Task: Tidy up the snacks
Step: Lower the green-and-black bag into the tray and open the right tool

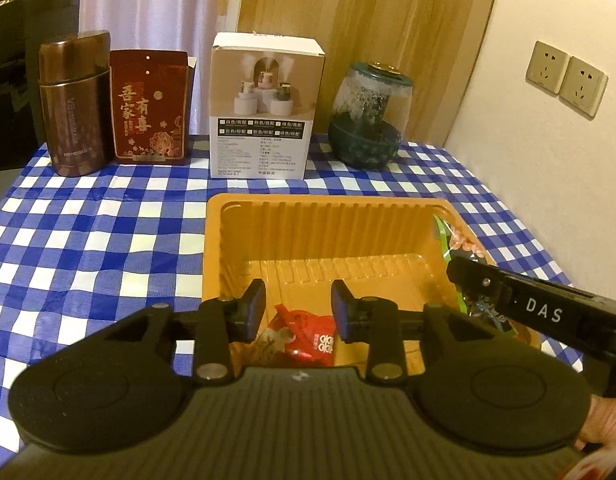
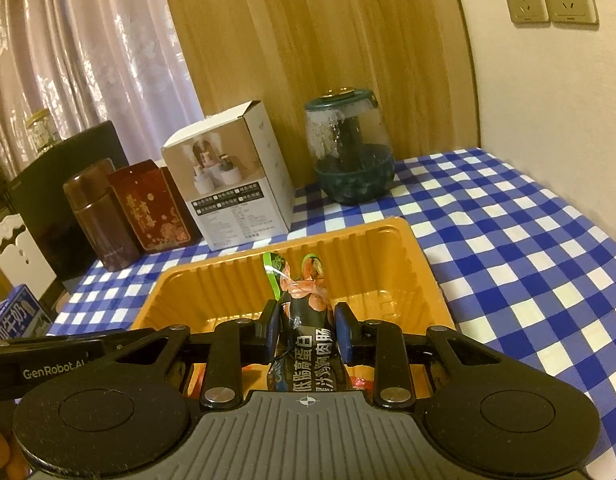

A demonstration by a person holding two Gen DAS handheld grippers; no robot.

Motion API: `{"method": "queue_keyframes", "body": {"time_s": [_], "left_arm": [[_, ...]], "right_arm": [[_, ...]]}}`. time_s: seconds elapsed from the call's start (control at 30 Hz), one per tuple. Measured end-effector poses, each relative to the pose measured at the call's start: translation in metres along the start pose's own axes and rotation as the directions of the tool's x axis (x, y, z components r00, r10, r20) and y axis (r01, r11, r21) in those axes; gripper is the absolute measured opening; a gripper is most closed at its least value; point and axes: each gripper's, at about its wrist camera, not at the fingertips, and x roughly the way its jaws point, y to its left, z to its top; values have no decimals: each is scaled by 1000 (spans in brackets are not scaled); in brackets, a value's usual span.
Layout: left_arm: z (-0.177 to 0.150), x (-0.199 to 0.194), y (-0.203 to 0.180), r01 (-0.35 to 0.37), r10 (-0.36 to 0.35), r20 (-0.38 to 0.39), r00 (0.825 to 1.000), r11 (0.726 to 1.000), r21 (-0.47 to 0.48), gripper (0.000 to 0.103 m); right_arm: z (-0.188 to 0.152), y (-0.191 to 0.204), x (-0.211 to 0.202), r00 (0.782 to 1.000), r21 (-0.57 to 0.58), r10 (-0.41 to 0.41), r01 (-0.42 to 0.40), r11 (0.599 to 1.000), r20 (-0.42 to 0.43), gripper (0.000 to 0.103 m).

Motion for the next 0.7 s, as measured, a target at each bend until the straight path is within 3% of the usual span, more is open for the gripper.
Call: {"method": "queue_keyframes", "body": {"time_s": [0.3, 0.53, 0.6, 0.7], "left_arm": [[-2, -2, 0, 0, 0, 2, 1000, 1000, 8, 32], [-3, -1, 2, -2, 2, -1, 1000, 1000, 5, 32], [-3, -1, 3, -3, 3, -1, 1000, 1000, 6, 32], [-3, -2, 3, -2, 2, -1, 1000, 1000, 9, 32]], "right_arm": [[0, 5, 8, 1000, 1, 11, -11, 1000, -5, 30], [2, 2, 9, 998, 73, 58, -58, 996, 10, 30], [3, -1, 9, 998, 94, 65, -67, 993, 17, 44], [5, -4, 6, 998, 110, 51, -54, 992, 32, 52]]}}
